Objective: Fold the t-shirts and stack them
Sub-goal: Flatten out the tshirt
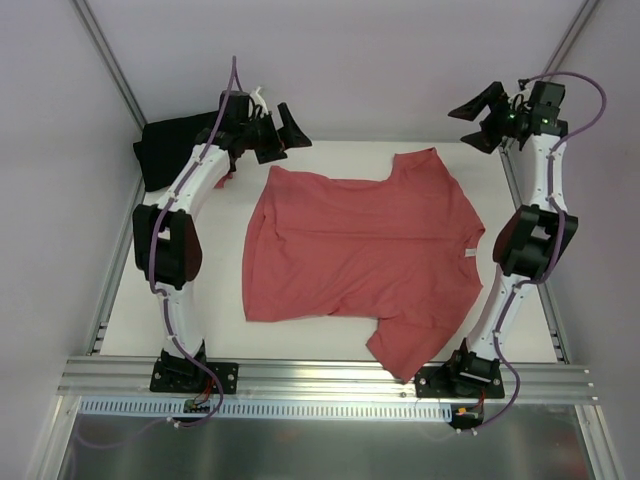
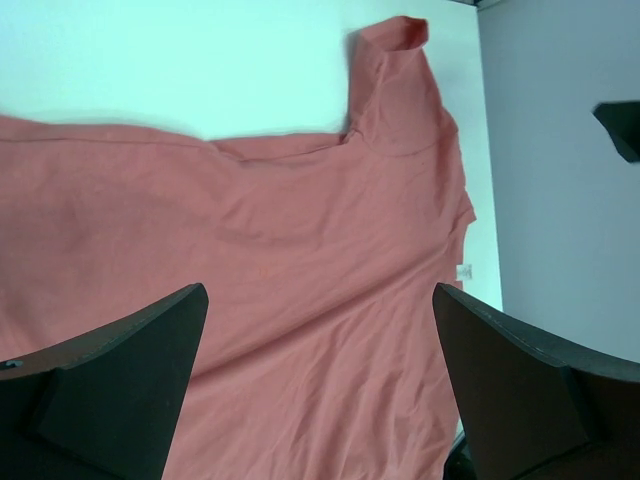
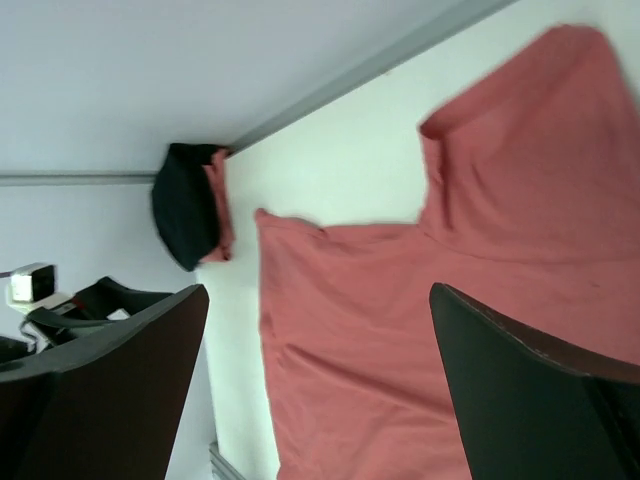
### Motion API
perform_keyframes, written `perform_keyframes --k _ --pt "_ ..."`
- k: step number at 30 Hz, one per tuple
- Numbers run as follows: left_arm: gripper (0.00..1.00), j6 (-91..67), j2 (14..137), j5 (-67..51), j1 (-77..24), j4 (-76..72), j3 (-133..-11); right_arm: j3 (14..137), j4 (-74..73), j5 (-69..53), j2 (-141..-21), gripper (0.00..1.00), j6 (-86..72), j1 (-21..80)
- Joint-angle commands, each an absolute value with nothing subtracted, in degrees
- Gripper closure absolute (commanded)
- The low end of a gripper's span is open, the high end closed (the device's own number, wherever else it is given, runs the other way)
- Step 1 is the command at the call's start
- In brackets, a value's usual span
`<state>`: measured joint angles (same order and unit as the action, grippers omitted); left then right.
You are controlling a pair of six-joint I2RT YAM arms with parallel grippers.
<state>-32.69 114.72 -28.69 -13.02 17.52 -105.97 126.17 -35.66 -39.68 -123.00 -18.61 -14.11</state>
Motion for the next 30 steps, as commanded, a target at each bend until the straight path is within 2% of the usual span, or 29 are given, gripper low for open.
perform_keyframes --k 1,8,14,24,28,30 --pt "0.01 -34.2 114.2 -33.0 -12.2 12.1 -107.0 128.6 -26.0 -49.0 -132.3 0.01 -28.0 -13.7" --pt "0.01 -33.6 115.4 -36.5 -12.2 9.1 -105.0 131.9 -2.0 -53.9 -146.7 0.00 -44.3 -13.6" --pt "0.01 -30.2 114.1 -37.6 -12.0 9.9 -102.4 137.1 2.5 -50.2 -153.2 0.01 -46.4 -13.6" --pt "0.01 -30.1 115.8 -39.6 -10.4 9.7 -104.1 133.7 5.3 -45.0 -150.4 0.00 -44.7 -15.6" --pt "0.01 -29.3 117.1 -39.5 -10.5 10.3 -105.0 135.4 -5.8 -39.6 -146.6 0.00 -35.2 -16.5" --pt "0.01 -26.7 117.5 -38.6 -10.5 11.9 -105.7 135.4 -10.6 -32.9 -144.3 0.00 -25.7 -16.3"
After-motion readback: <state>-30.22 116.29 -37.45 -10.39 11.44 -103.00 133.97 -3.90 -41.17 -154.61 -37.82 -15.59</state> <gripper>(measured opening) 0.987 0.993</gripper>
